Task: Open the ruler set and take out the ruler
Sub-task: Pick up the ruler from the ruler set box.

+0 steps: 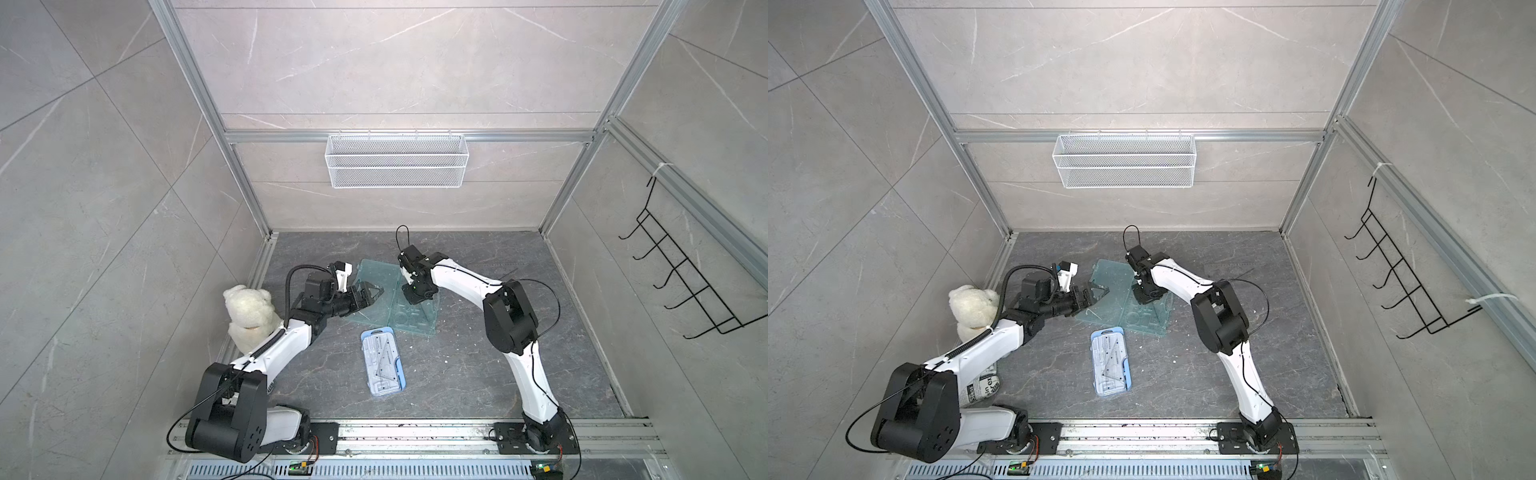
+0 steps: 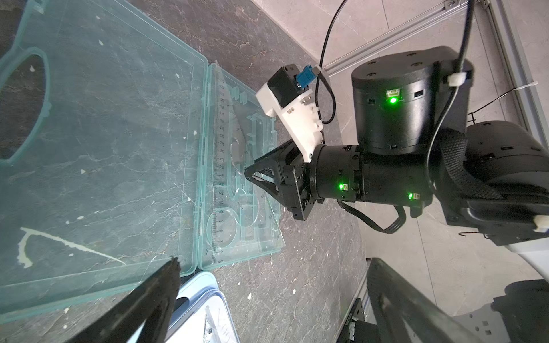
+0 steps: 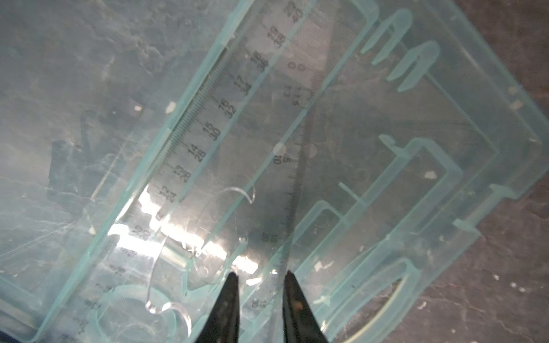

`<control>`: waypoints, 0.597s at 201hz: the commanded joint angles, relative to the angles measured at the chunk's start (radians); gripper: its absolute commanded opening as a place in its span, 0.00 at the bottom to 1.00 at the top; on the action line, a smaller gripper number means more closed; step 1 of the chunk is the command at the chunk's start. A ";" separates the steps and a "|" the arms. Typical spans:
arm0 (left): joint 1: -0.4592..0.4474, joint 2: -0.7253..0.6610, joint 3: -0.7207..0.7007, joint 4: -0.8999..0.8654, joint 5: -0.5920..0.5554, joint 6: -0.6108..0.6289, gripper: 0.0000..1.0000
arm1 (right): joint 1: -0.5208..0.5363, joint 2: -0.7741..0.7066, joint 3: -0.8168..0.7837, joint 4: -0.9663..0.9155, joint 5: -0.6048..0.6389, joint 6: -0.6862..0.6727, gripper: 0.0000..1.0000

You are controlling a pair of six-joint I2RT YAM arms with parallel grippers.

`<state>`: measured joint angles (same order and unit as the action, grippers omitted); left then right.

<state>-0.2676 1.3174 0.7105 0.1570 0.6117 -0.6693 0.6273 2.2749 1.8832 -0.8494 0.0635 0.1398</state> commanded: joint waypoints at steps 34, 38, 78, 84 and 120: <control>0.006 -0.011 0.033 0.020 0.025 0.039 1.00 | -0.025 -0.064 0.025 -0.021 -0.003 0.052 0.17; 0.005 -0.014 0.031 0.023 0.025 0.040 1.00 | -0.028 -0.065 0.024 -0.020 -0.003 0.057 0.17; -0.024 -0.027 0.028 0.041 0.028 0.081 1.00 | -0.070 -0.095 -0.007 -0.012 0.007 0.099 0.17; -0.034 -0.028 0.031 0.037 0.025 0.094 1.00 | -0.079 -0.101 -0.016 -0.010 0.008 0.107 0.17; -0.116 -0.047 0.053 -0.033 -0.025 0.199 1.00 | -0.148 -0.160 -0.101 0.016 0.026 0.154 0.17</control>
<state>-0.3397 1.3094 0.7120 0.1497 0.6029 -0.5724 0.5232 2.1895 1.8412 -0.8394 0.0654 0.2375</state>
